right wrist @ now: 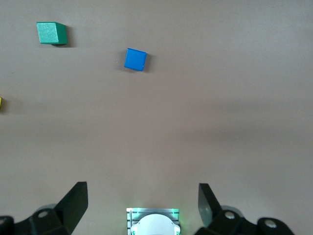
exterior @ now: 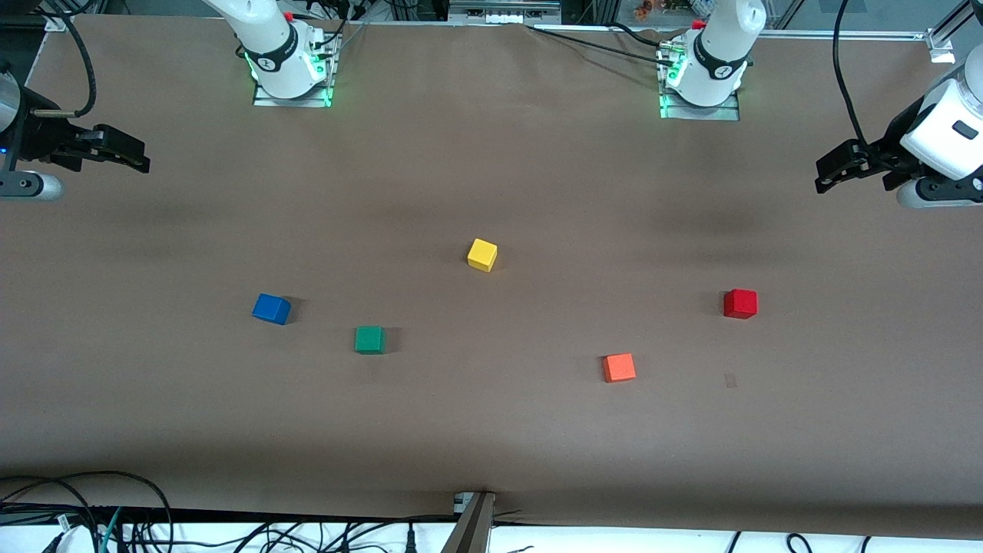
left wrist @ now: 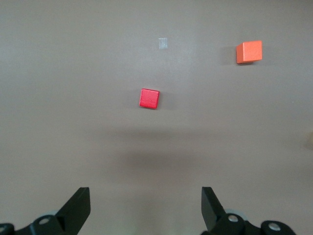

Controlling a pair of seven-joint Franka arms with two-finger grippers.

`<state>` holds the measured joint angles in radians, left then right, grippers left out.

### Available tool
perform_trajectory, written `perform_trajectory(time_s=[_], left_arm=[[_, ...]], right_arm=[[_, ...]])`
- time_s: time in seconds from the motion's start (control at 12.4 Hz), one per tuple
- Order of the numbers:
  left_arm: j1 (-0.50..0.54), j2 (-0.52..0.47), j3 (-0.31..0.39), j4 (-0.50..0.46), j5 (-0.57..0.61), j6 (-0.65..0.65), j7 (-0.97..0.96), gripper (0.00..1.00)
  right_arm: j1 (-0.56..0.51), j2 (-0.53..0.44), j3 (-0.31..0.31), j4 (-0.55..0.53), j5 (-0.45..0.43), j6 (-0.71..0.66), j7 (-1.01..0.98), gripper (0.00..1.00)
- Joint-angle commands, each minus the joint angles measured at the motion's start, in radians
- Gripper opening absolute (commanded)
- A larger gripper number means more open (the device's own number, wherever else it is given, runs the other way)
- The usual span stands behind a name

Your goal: Pass red block to right arm, stack on blue

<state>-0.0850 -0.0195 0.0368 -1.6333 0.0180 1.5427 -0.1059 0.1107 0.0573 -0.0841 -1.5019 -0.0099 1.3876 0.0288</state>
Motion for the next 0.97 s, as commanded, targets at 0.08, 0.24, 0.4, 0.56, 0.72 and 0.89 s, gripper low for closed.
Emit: perform_trajectory(time_s=[0.08, 0.24, 0.4, 0.56, 0.72, 0.89], left_arm=[[0.007, -0.005, -0.003, 0.01, -0.016, -0.021, -0.008, 1.0], [0.01, 0.0, 0.0, 0.006, -0.02, -0.021, -0.008, 1.0], [0.016, -0.002, 0.005, -0.002, -0.024, -0.022, -0.008, 1.0], [0.027, -0.002, 0.005, -0.006, -0.024, -0.026, 0.005, 1.0], [0.031, 0.004, 0.005, -0.022, -0.024, -0.024, 0.006, 1.0], [0.033, 0.022, 0.005, -0.022, -0.023, -0.023, 0.006, 1.0]], right_arm=[[-0.006, 0.004, 0.006, 0.015, -0.007, -0.002, -0.015, 1.0], [-0.006, 0.004, 0.006, 0.015, -0.007, -0.002, -0.015, 1.0], [-0.006, 0.004, 0.006, 0.015, -0.007, -0.002, -0.015, 1.0], [-0.006, 0.004, 0.004, 0.015, -0.007, -0.002, -0.015, 1.0], [-0.006, 0.004, 0.004, 0.015, -0.007, -0.002, -0.015, 1.0], [-0.006, 0.004, 0.004, 0.015, -0.005, -0.002, -0.015, 1.0]])
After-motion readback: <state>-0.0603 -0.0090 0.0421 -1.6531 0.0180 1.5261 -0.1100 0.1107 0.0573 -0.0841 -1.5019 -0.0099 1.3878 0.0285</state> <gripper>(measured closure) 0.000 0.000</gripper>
